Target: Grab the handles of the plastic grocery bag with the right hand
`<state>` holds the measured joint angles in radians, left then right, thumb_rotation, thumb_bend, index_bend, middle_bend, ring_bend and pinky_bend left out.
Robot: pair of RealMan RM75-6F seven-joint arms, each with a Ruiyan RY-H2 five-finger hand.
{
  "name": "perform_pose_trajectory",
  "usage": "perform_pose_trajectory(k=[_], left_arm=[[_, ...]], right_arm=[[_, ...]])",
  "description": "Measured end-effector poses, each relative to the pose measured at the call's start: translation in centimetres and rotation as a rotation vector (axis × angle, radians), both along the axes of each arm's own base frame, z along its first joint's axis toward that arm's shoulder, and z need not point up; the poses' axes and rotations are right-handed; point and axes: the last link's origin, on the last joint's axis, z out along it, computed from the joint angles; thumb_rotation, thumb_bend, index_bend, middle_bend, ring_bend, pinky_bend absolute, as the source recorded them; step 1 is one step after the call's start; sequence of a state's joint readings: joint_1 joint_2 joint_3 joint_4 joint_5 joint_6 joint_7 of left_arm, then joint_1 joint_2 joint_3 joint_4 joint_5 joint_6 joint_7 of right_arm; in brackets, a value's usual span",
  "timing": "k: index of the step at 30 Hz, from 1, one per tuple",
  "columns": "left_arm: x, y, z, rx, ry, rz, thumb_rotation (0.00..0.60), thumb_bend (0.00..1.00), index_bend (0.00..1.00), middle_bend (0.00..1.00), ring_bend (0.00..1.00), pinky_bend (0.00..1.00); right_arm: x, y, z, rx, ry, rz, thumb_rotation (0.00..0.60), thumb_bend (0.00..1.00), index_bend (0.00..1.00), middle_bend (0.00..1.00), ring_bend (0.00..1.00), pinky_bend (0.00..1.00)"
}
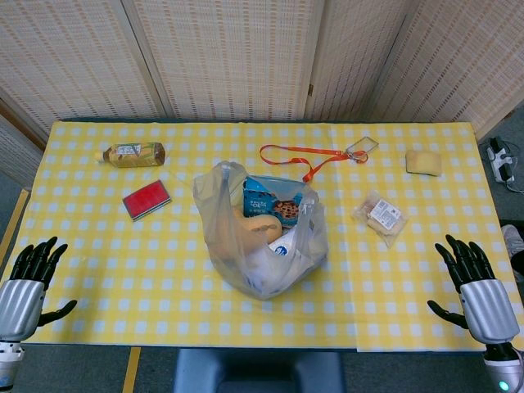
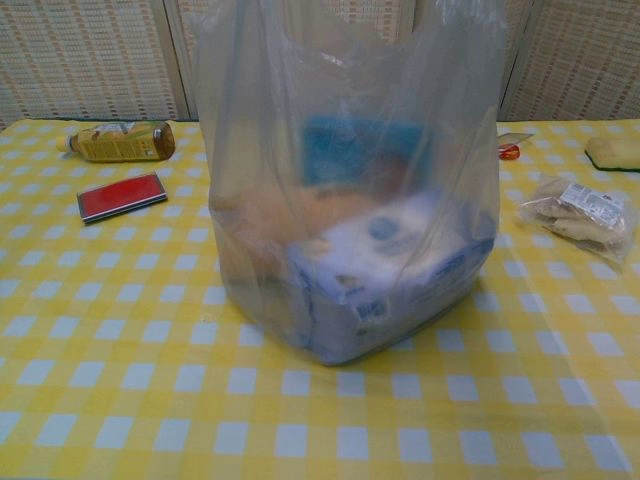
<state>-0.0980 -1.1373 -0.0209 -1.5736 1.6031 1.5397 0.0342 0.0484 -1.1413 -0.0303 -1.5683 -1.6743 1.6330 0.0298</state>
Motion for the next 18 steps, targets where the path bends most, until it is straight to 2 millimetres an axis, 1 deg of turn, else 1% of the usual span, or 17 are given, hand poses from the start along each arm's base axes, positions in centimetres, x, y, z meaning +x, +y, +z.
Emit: perform_pose_trajectory(k=[4,7,10,13,18], left_arm=[[-0.2,0.2,0.1,0.002,-0.002,0.014,0.600,0.17,0.00,0.00,0.00,0.00],[-0.1,0.1,0.3,0.010,-0.007,0.011,0.600,0.17,0.00,0.00,0.00,0.00],[-0.3,0.1,0.4,0.010,-0.016,0.023,0.600,0.17,0.00,0.00,0.00,0.00],[-0.5,0.1,0.8,0.019,-0.026,0.032,0.600,0.17,0.00,0.00,0.00,0.00],[-0.6,-0.5,1.4,0.039,-0.038,0.035,0.600,0.17,0.00,0.00,0.00,0.00]], right_arm=[[0.4,-0.3,-0.4,0.033,-0.049,0.058,0.600,0.00,0.00,0.00,0.00,0.00],[1.1,-0.6,-1.2,0.081,-0.096,0.144,0.600,0.00,0.00,0.00,0.00,0.00],[1.9,-1.0,-1.9,0.152,-0.191,0.221,0.600,0.00,0.00,0.00,0.00,0.00],[2.8,-1.7,-2.3,0.244,-0.332,0.279,0.600,0.00,0.00,0.00,0.00,0.00],[4.8,-2.8,-2.6,0.422,-0.639,0.358,0.600,0.00,0.00,0.00,0.00,0.00]])
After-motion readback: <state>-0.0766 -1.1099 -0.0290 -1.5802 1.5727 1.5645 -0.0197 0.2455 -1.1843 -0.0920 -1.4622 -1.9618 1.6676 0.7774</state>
